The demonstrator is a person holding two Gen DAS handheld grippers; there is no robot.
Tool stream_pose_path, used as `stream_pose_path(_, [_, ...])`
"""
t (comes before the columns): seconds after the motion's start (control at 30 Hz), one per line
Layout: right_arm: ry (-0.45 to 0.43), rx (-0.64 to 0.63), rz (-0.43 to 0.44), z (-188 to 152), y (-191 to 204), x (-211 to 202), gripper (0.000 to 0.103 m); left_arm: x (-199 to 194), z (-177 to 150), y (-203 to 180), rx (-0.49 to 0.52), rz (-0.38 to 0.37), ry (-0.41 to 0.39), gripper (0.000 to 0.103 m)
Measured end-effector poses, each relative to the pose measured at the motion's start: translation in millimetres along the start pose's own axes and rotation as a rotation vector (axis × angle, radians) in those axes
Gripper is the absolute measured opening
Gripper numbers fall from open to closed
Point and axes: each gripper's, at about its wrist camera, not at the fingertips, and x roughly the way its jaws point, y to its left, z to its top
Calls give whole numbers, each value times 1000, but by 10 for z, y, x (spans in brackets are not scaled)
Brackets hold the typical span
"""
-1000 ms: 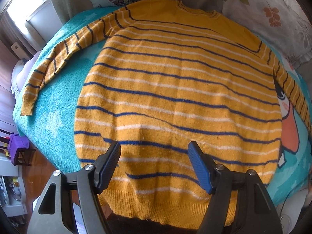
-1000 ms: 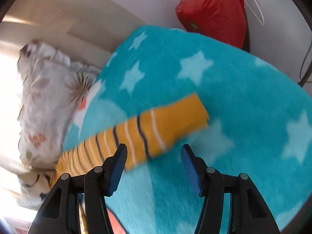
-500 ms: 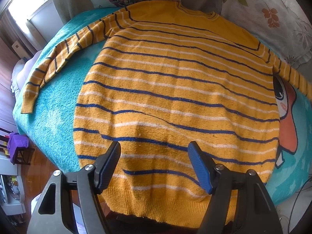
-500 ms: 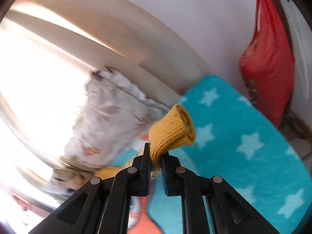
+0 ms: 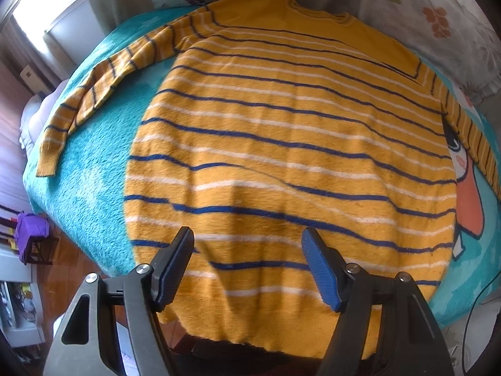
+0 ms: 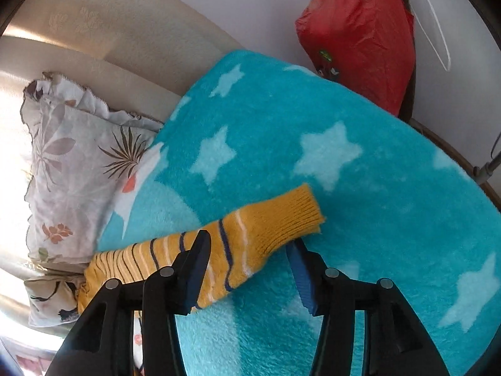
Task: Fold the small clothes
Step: 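Lift the sleeve with the right gripper and lay it across the sweater body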
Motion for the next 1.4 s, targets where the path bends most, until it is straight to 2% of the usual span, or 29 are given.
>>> stream_pose_path(0.03, [1,-21,-18,-5,93,17,10,0,13,58,-13,-4,-3,70])
stream_pose_path(0.17, [-61,-216,-79,-140,763,-173,10,-16,116,301,-52,-27,-34,70])
stream_pose_path(0.27, [-75,-372,-47,-390,1435,-268,10,11,191,495,-63,-51,-47,70])
stream_pose_path(0.4, [-20,-536,70,-974,2418,-215,10,108,271,784,-70,-82,-38,70])
stream_pose_path(0.53, [93,-668,175,-1740,3332,62,10,190,366,1075,-83,-107,-35,70])
stream_pose_path(0.7, [205,-785,213,-2608,4135,504,10,265,449,1464,-100,-124,-31,70])
stream_pose_path(0.93, [306,-897,214,-3503,4760,970,10,359,468,1915,-115,-123,-23,70])
stream_pose_path(1.13, [367,-920,210,-3936,5081,1301,10,396,477,2138,-119,-124,-23,70])
stream_pose_path(1.2, [404,-931,219,-4079,5134,1380,15,399,500,2195,-124,-129,-28,70])
stream_pose_path(1.27, [452,-942,279,-4215,5177,1384,33,391,539,2235,-129,-136,-37,70])
stream_pose_path(1.3, [474,-945,322,-4253,5189,1353,48,383,561,2251,-130,-141,-43,70])
stream_pose_path(1.33, [500,-949,366,-4299,5204,1304,52,374,589,2259,-130,-148,-51,70])
stream_pose_path(1.4, [513,-964,398,-4327,5204,1198,54,357,686,2241,-121,-164,-68,70])
